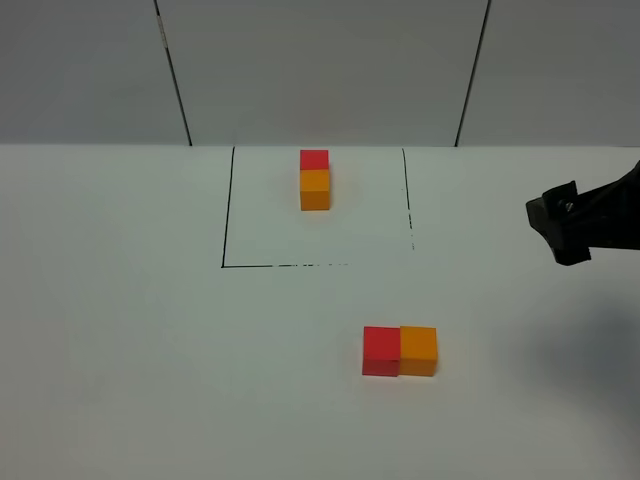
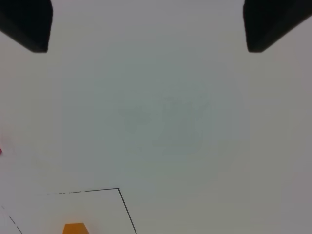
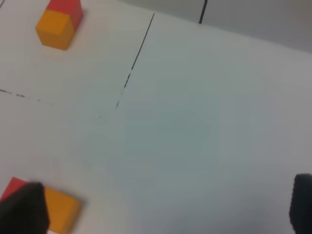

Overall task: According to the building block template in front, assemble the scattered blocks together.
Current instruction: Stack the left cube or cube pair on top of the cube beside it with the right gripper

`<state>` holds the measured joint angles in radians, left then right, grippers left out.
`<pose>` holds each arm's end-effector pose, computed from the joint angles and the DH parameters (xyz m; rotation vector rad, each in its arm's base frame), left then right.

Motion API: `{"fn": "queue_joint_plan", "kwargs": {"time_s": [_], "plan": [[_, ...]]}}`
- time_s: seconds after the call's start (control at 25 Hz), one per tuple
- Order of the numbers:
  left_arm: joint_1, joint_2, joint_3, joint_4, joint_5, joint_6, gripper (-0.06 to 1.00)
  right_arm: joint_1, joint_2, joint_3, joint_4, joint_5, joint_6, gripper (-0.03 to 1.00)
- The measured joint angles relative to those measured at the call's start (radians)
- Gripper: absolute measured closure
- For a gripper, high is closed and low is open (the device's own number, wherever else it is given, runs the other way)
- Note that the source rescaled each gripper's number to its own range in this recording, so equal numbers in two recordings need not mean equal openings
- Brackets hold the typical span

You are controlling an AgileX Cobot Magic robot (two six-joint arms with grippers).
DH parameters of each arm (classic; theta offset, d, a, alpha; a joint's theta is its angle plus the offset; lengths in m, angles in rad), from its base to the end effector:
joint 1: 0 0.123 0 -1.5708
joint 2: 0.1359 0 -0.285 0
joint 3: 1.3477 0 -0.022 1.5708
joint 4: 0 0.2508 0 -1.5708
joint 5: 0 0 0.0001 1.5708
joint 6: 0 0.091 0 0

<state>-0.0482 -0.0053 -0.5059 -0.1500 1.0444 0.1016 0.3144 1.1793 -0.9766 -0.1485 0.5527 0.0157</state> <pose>-0.0067 -0.0115 0.2810 0.1569 2.0047 -0.1446 0.2409 0.0709 0.3358 -0.4296 2.1901 0.0242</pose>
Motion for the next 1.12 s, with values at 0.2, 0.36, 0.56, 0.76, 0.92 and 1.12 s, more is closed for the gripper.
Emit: {"fn": "queue_joint_plan", "kwargs": {"time_s": [0.2,0.36,0.56,0.76,0.92,1.12], "plan": [[0.000,0.000,0.000,0.000,0.000,0.000,0.25,0.000,0.016,0.000,-0.018,0.003,-0.151,-0.03],[0.000,0.000,0.000,0.000,0.000,0.000,0.25,0.000,0.098,-0.059,-0.013,0.113,-0.318,-0.03],[0.000,0.000,0.000,0.000,0.000,0.000,0.25,0.039,0.287,-0.220,-0.004,0.334,-0.559,-0.03],[0.000,0.000,0.000,0.000,0.000,0.000,0.25,0.124,0.512,-0.396,0.002,0.493,-0.717,-0.03],[0.000,0.000,0.000,0.000,0.000,0.000,0.25,0.182,0.672,-0.505,0.002,0.545,-0.772,-0.03],[0.000,0.000,0.000,0.000,0.000,0.000,0.25,0.217,0.778,-0.538,0.030,0.548,-0.818,-0.03]]}}
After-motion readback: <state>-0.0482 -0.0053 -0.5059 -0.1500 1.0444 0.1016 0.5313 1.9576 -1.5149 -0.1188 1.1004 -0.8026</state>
